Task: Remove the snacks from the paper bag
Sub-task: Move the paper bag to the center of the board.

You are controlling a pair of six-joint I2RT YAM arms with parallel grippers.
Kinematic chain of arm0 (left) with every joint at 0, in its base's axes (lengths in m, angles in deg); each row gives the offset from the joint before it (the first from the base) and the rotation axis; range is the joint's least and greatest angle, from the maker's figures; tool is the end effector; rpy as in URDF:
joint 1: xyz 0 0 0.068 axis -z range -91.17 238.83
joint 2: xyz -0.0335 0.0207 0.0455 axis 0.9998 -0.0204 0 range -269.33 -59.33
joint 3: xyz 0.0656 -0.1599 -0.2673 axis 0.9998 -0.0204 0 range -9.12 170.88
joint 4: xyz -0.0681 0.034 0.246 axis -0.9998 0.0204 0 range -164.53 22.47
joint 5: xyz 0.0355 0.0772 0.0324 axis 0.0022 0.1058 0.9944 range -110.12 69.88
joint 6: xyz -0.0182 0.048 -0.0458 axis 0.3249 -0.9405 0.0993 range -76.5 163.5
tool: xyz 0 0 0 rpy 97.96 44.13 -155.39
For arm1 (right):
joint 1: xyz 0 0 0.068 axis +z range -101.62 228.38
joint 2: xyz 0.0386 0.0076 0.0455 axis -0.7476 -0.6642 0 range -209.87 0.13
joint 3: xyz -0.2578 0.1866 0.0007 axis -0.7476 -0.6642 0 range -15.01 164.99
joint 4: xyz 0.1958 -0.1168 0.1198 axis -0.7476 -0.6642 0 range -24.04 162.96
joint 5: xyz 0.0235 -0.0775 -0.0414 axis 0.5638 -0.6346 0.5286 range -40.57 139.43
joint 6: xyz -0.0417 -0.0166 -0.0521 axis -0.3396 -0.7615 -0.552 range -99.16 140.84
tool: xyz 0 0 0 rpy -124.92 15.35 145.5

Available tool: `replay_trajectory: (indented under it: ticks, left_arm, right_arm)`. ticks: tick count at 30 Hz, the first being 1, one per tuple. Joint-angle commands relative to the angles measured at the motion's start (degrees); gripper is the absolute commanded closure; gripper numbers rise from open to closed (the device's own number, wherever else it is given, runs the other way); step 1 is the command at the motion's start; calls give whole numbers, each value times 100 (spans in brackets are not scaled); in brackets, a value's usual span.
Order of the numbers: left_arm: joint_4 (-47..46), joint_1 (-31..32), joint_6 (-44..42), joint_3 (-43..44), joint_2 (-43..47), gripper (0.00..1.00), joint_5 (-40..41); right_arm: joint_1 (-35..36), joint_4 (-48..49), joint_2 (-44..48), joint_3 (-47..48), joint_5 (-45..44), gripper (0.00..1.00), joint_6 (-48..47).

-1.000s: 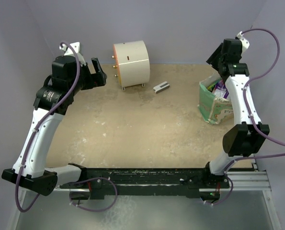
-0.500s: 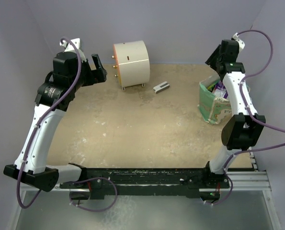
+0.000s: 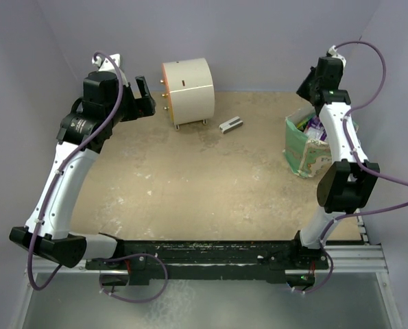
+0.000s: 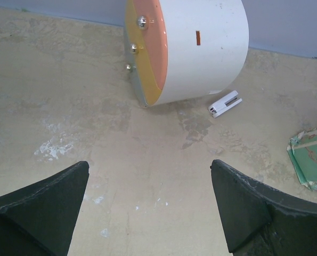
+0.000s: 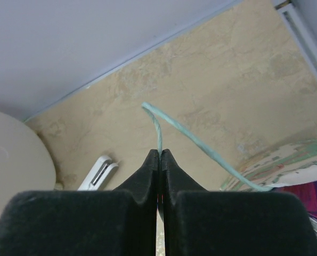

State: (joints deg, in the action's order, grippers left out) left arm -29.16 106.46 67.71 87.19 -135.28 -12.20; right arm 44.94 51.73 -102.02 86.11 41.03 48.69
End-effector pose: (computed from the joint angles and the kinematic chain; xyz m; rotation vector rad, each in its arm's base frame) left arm 0.2562 -0.0734 0.5004 -0.2044 2.0075 -0.3284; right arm 0.4453 -0.0349 0.4240 0.6202 1.8566 0.1370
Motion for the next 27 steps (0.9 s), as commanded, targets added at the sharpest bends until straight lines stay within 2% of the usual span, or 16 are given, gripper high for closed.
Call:
replay_trajectory:
  ticks: [1,8,18,23,27]
  left_arm:
    - [-303,-38,-66,90,97,1,11]
    - [-360,-32,-38,106,167,1,-176]
    - [-121,-34,279,-193,775,1,-735]
    - [138,-35,261,-190,1012,1,-954]
    - [199,-34,549,-145,1202,1,-1248]
  right_arm:
    - [-16,433,123,-11,982,100,-411]
    - [-16,-115,65,326,2241,100,-827]
    - [-7,-501,744,-246,3478,100,-1234]
    - [82,-730,1269,-741,3781,100,-1399]
    - [411,-907,1621,-996,3900,100,-1340]
